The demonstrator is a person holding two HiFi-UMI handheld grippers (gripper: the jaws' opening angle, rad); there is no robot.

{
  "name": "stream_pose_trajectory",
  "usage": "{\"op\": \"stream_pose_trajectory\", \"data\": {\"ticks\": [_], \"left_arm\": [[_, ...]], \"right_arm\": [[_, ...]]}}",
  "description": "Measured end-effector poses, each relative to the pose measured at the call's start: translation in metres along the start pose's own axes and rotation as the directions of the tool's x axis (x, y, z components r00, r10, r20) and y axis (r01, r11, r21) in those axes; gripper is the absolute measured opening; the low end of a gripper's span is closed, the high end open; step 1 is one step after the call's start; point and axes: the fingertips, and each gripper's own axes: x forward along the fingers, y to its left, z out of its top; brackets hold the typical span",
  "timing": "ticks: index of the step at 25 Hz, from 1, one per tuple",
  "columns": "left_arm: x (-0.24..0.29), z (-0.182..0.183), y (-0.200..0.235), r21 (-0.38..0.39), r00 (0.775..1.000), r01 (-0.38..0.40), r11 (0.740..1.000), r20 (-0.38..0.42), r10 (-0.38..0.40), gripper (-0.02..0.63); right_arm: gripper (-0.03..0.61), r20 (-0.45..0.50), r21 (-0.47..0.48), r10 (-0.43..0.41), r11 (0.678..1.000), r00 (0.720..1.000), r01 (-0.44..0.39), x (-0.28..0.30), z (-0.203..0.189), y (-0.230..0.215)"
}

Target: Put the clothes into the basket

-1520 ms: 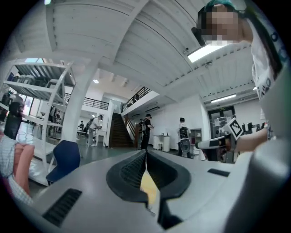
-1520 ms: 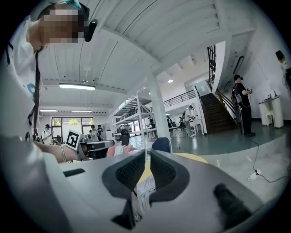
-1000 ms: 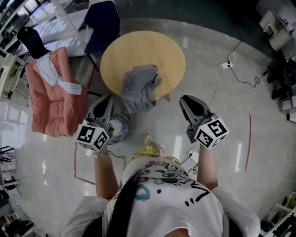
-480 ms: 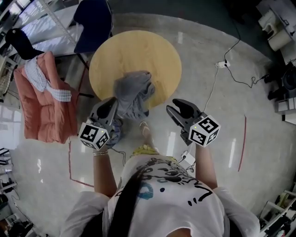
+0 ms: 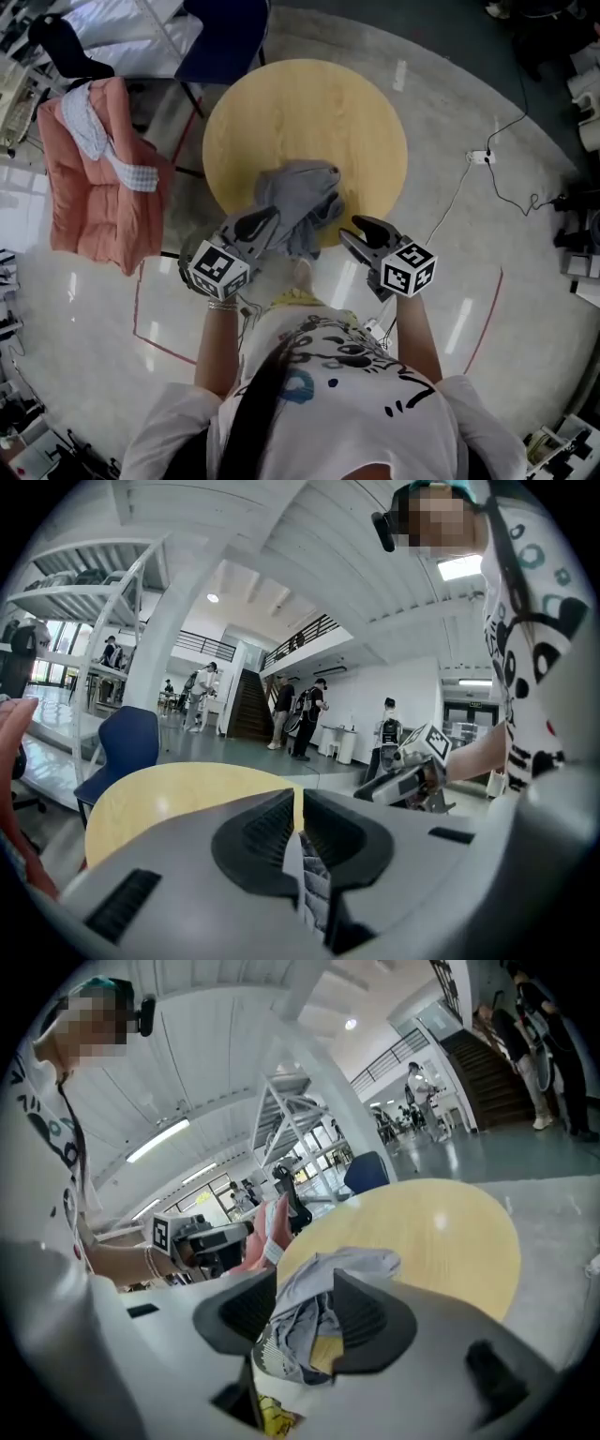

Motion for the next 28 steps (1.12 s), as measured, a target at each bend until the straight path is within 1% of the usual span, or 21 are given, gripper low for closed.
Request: {"op": "stream_pose_trajectory", "data": {"ticks": [5,9,13,18,20,23,24,26,28], "left_arm": [[-0.013,-0.022,0.026,-0.042,0.999,-0.022,0.999,-0.032,0.021,0.018],[-0.018,-0.027,0.041,-0.102,0.998,-0.055,0.993,-0.024,0.053,0.018],[-0.025,-0.031,0.051,-0.122,0.996,-0.087,0.989,-0.027,0.084,0.018],[-0.038,-0.032,0.065,-0.152,0.989,-0.147,0.977,-0.023,0.145,0.018],[-0.04,-0.032,0.065,-0.165,0.985,-0.172,0.971,-0.018,0.171,0.018],[-0.042,-0.033,0.064,-0.182,0.978,-0.209,0.961,-0.015,0.21,0.018],[-0.045,-0.034,0.063,-0.187,0.974,-0.224,0.956,-0.017,0.225,0.018],[-0.052,-0.035,0.063,-0.201,0.966,-0.257,0.945,-0.021,0.258,0.018],[-0.058,-0.035,0.063,-0.219,0.959,-0.281,0.934,-0.018,0.284,0.018]], "right_arm": [[0.203,-0.139,0.021,0.001,1.0,0.99,0.002,0.051,-0.037,-0.006],[0.226,-0.218,0.086,0.015,0.996,0.976,0.004,0.08,-0.06,-0.017],[0.233,-0.268,0.113,0.006,0.993,0.963,0.025,0.106,-0.066,-0.023],[0.235,-0.304,0.12,-0.004,0.992,0.953,0.042,0.137,-0.062,-0.03],[0.235,-0.313,0.096,-0.015,0.994,0.95,0.047,0.144,-0.059,-0.034],[0.231,-0.332,0.0,-0.062,0.998,0.941,0.066,0.151,-0.056,-0.042],[0.212,-0.343,-0.031,-0.08,0.997,0.936,0.074,0.153,-0.056,-0.044],[0.13,-0.37,-0.055,-0.095,0.995,0.924,0.08,0.156,-0.057,-0.045],[0.07,-0.392,-0.03,-0.06,0.998,0.918,0.052,0.158,-0.057,-0.044]]}}
